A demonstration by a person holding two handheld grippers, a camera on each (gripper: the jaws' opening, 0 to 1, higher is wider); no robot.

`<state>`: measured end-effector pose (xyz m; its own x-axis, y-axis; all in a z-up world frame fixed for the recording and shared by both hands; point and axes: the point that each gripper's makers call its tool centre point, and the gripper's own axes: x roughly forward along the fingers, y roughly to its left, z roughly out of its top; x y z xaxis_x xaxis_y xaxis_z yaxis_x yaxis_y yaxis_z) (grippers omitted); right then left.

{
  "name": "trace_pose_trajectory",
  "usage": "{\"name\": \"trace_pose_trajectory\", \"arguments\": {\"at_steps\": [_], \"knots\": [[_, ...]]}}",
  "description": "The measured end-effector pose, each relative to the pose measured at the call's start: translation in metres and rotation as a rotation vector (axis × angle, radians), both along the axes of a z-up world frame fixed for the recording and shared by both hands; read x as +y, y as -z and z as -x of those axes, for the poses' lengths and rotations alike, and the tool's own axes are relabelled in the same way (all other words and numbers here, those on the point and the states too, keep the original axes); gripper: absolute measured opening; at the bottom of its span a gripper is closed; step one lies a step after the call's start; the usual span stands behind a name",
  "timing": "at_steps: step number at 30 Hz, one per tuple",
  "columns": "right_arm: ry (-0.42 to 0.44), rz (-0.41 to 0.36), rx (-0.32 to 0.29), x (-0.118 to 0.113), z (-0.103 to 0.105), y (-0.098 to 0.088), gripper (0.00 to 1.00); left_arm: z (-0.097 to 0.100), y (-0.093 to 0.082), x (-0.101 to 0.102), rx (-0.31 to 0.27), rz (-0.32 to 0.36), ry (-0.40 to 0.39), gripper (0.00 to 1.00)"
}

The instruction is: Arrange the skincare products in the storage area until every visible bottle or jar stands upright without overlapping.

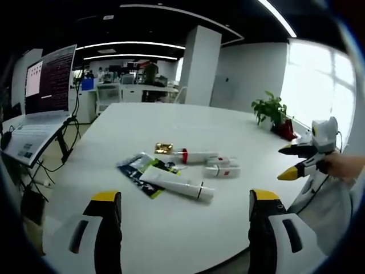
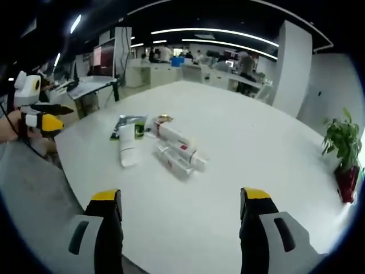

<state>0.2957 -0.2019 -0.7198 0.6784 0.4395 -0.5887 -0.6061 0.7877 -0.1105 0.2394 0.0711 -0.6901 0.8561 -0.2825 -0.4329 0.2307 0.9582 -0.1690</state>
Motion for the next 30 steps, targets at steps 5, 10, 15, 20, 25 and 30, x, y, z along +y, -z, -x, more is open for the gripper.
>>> {"name": "trace_pose_trajectory", "arguments": {"at_steps": [5,10,15,20,25,30], "knots": [[-0.012,0.009,0.003,0.001,-0.002,0.002,0.85,0.0,0.0,0.0,0.002,0.001,-0.001,0.85],[-0.033,0.025,-0.006,0.004,-0.012,0.0,0.85,0.0,-0.001,0.001,-0.001,0.004,-0.003,0.85],[-0.068,0.045,-0.021,0.01,-0.028,-0.007,0.84,-0.001,-0.001,0.001,-0.004,-0.002,-0.001,0.85],[-0.122,0.069,-0.025,0.02,-0.045,-0.01,0.83,-0.001,-0.001,0.001,-0.002,0.009,-0.001,0.85],[-0.205,0.104,0.012,0.033,-0.056,-0.006,0.8,-0.001,0.001,0.002,0.001,0.013,-0.001,0.86],[-0.264,0.133,0.041,0.047,-0.07,0.0,0.75,-0.001,0.002,0.003,0.004,0.015,-0.004,0.85]]}}
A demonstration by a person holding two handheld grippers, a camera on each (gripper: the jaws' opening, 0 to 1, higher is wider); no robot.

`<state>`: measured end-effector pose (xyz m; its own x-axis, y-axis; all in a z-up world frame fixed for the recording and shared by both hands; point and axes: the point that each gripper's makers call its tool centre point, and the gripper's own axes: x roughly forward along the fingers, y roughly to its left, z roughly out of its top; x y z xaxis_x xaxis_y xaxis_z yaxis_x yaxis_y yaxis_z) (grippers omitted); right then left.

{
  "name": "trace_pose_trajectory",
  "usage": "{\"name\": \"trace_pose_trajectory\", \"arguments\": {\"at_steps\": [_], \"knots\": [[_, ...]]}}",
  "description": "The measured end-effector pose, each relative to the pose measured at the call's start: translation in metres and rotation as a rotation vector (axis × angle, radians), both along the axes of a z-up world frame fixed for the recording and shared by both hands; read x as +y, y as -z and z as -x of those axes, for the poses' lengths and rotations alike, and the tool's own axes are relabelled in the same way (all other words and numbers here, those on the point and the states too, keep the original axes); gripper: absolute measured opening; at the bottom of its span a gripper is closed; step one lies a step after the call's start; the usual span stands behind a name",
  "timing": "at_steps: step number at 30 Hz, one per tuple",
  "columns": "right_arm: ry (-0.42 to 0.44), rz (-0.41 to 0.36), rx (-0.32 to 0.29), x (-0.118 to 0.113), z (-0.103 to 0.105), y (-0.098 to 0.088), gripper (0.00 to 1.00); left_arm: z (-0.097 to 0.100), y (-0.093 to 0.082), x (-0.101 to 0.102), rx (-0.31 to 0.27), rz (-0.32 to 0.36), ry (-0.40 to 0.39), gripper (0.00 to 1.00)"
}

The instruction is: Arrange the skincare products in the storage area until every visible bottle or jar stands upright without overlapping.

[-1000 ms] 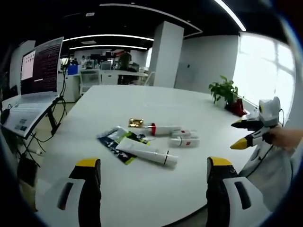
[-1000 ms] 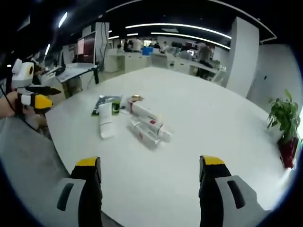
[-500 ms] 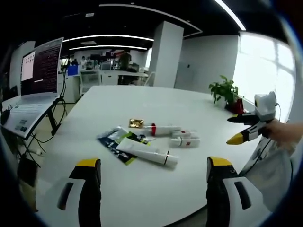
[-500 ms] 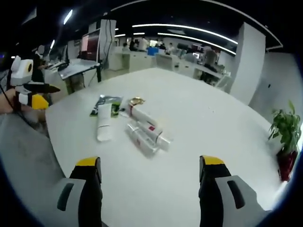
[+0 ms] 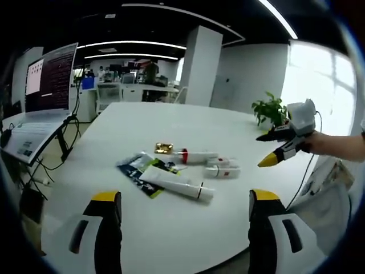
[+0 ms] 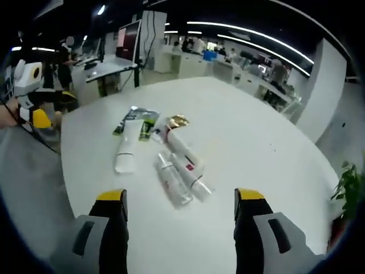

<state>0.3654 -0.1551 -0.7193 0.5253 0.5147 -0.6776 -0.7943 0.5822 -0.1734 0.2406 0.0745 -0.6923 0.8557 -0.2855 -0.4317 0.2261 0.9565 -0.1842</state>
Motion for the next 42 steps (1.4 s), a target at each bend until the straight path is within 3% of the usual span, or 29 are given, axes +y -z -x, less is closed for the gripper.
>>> {"name": "trace_pose_trajectory", "arguments": {"at_steps": [23,42], "knots": [[-0.23,0.157,0.081,0.062,-0.053,0.026,0.62,-0.001,-0.004,0.001,-0.011,0.014,-0.014,0.85],[-0.39,0.301,0.166,0.119,-0.096,0.073,0.51,-0.001,-0.006,-0.001,-0.019,0.027,-0.001,0.87]]}}
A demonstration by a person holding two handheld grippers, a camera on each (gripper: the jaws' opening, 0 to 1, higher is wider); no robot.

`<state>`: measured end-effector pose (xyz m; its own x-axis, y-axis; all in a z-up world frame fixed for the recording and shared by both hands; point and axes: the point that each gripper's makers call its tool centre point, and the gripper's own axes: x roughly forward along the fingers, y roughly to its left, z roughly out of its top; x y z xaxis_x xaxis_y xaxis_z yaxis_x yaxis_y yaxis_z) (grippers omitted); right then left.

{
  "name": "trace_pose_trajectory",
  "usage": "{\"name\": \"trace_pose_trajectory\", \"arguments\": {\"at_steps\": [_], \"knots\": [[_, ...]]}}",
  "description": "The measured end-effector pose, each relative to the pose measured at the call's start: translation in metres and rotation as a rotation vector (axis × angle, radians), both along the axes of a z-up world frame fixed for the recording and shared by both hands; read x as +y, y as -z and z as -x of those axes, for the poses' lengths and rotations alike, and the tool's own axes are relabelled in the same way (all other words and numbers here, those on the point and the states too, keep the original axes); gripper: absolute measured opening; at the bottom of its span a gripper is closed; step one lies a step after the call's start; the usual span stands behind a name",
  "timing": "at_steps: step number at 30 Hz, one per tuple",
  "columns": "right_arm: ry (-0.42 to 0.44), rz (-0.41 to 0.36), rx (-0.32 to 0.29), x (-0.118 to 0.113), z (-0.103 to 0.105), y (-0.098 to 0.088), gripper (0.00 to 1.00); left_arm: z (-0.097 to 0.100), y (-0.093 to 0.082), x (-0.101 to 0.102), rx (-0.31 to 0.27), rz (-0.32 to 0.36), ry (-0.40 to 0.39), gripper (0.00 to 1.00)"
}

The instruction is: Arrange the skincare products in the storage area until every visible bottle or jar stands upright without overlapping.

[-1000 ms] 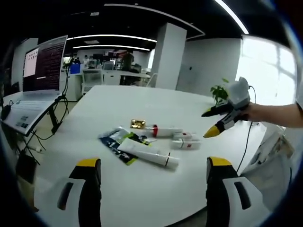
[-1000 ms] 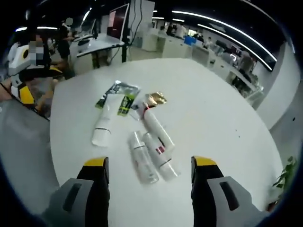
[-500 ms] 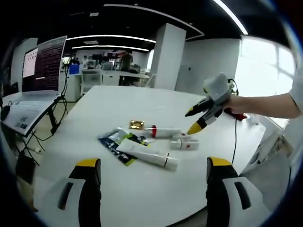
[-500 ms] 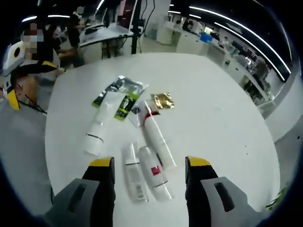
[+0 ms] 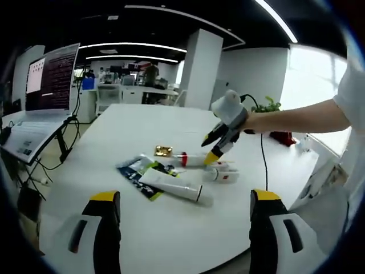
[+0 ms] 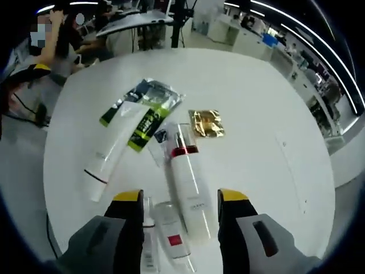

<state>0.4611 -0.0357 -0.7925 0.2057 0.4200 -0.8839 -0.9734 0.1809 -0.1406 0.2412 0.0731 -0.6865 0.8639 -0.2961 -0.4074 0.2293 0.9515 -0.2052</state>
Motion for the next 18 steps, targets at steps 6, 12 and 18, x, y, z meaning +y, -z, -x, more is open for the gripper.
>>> {"name": "trace_pose_trajectory", "arguments": {"at_steps": [6,12,18], "knots": [[-0.021,0.033,0.012,0.006,-0.011,0.012,0.46,0.0,0.002,0.0,0.006,0.009,0.005,0.86],[-0.055,0.081,0.035,0.007,-0.012,0.024,0.37,0.0,0.002,0.0,0.011,0.019,0.004,0.86],[-0.077,0.109,0.05,0.008,-0.011,0.033,0.3,0.0,0.002,0.001,0.014,0.026,-0.003,0.86]]}}
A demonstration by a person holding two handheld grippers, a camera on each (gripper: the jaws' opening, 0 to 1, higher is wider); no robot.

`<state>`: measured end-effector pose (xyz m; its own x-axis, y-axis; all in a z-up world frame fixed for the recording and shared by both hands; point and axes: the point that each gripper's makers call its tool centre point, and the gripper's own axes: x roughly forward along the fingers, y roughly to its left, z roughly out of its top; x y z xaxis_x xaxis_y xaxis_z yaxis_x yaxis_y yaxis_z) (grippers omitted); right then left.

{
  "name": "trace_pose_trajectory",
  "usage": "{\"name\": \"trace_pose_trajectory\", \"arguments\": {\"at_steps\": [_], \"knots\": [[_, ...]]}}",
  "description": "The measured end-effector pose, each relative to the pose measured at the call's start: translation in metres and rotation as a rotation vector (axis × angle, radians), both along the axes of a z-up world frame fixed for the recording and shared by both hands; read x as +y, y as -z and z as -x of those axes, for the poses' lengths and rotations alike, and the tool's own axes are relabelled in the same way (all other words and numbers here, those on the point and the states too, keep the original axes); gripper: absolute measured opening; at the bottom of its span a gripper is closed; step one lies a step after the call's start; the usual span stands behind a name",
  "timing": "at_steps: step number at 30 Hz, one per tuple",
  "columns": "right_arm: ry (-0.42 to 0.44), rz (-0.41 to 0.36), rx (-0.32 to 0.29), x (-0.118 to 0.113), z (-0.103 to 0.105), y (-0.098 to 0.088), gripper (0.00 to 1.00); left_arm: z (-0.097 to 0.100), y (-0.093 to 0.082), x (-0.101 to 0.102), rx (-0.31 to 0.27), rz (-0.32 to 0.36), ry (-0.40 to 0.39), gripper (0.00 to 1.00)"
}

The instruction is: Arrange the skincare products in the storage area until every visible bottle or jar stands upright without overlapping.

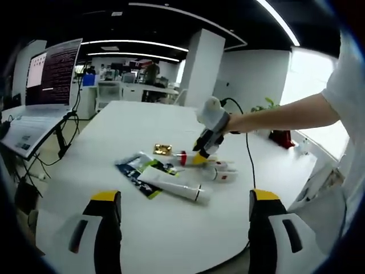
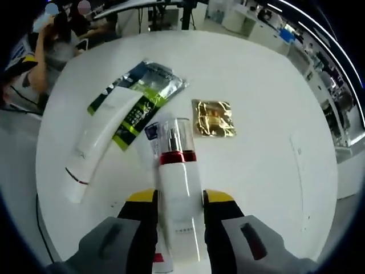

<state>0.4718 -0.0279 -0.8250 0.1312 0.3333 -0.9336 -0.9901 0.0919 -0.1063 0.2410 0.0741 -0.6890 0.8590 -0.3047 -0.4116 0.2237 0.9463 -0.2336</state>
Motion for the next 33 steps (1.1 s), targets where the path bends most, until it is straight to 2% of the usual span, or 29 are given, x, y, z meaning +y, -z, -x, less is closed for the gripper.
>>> {"name": "trace_pose_trajectory", "arguments": {"at_steps": [15,20,24,28,33], "knots": [[-0.08,0.079,0.027,0.0026,-0.0031,0.0103,0.3,0.001,0.0051,0.0015,0.016,0.003,0.003,0.84],[-0.075,0.087,0.043,0.0001,-0.0017,0.0106,0.3,0.0012,0.0065,0.0022,0.02,0.005,0.001,0.84],[-0.086,0.08,0.032,0.0001,0.002,0.0091,0.29,0.0012,0.0071,0.0027,0.022,0.005,0.0,0.83],[-0.057,0.064,0.024,0.0003,-0.0025,0.0085,0.29,0.0011,0.007,0.0023,0.022,0.001,0.0,0.83],[-0.05,0.028,-0.031,0.0023,-0.006,0.0064,0.28,0.0005,0.0055,0.0025,0.018,0.008,-0.007,0.83]]}}
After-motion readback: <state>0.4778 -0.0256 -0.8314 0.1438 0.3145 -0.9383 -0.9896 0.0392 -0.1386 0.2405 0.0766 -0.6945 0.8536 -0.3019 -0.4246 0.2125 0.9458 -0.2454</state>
